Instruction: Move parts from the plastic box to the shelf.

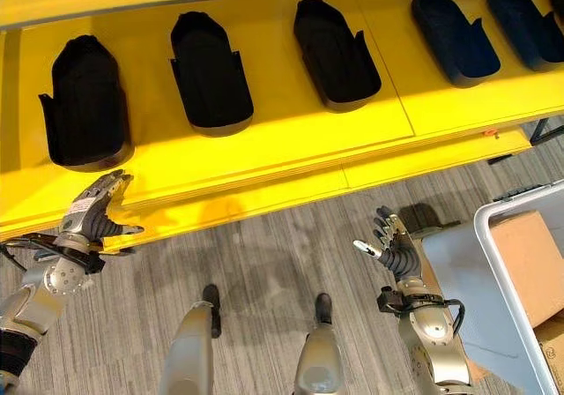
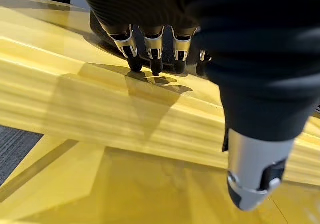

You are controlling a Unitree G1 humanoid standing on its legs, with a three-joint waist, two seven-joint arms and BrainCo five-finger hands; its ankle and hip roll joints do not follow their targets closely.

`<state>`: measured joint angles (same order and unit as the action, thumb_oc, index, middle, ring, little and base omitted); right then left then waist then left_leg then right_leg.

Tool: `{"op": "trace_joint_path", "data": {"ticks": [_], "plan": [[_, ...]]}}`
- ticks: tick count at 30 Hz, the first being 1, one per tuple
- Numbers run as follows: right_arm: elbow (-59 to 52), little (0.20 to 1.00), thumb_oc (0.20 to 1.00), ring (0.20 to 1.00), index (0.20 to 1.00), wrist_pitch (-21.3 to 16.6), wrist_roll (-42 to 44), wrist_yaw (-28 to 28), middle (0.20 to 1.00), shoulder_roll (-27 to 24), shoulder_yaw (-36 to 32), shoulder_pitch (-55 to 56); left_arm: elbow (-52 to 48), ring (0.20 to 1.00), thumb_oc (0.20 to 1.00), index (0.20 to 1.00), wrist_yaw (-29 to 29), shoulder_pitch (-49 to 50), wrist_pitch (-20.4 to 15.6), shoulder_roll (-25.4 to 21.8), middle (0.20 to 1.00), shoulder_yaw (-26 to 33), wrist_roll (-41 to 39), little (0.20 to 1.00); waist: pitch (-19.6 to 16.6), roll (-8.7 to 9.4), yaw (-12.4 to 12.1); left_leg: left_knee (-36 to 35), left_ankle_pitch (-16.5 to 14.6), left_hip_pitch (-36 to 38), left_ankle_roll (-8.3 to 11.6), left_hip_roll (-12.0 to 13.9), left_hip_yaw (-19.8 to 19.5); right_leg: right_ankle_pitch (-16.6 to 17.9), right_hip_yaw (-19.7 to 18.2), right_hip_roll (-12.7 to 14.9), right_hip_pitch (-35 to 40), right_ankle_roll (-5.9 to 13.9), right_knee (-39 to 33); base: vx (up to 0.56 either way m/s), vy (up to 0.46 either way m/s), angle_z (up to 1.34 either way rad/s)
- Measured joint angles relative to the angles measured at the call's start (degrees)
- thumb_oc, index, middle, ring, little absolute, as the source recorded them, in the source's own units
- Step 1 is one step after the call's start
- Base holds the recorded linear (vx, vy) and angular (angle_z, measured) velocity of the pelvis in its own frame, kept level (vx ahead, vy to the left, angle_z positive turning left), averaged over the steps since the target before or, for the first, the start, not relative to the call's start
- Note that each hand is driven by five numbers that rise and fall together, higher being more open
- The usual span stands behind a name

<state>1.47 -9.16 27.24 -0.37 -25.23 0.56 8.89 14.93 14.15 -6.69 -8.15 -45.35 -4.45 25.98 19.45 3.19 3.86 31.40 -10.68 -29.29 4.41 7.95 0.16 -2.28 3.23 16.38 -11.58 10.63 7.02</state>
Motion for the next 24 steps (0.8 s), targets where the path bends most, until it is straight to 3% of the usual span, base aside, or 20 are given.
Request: {"op": "trace_joint_path", "data": {"ticks": [11,13,14,24], "plan": [[0.0,1.0,1.0,1.0,1.0,0.1,-1.1,0.2,1.0,-0.1,0.0,-0.1,3.7,1.0,1.0,1.0,0.3,-4.4,0.2,-1.3,1.0,-0.2,0.0,1.0,0.0,0.17,0.4,2.0,-0.8,-1.8,-0.67,0.1,0.8,-0.1,-0.9,0.3,-1.9,-0.09,1.1,0.0,0.02,-0.03],[0.0,1.0,1.0,1.0,1.0,0.1,-1.1,0.2,1.0,-0.1,0.0,-0.1,4.6,1.0,1.0,1.0,0.2,-6.1,0.6,-2.3,1.0,-0.6,0.0,1.0,0.0,0.17,0.4,2.0,-0.8,-1.8,-0.66,0.2,0.8,-0.1,-0.9,0.2,-2.0,-0.08,1.1,0.0,0.0,0.0],[0.0,1.0,1.0,1.0,1.0,0.1,-1.1,0.2,1.0,-0.2,0.1,-0.1,5.3,1.0,1.0,1.0,0.2,-7.6,1.5,-5.2,1.0,-1.0,0.0,1.0,0.0,0.28,0.9,2.0,-0.8,-1.8,-0.66,0.1,0.9,-0.1,-1.0,0.2,-2.0,-0.08,1.1,0.0,0.0,0.0],[0.0,1.0,1.0,1.0,1.0,0.2,-1.1,0.4,1.0,-0.4,0.1,0.0,6.2,1.0,1.0,1.0,0.8,-9.5,2.2,-6.9,1.0,-2.1,0.0,1.0,0.1,0.35,1.5,2.9,-1.2,-3.0,-0.75,0.2,1.0,-0.1,-1.2,0.3,-3.3,-0.09,1.7,0.0,0.005,-0.01]]}}
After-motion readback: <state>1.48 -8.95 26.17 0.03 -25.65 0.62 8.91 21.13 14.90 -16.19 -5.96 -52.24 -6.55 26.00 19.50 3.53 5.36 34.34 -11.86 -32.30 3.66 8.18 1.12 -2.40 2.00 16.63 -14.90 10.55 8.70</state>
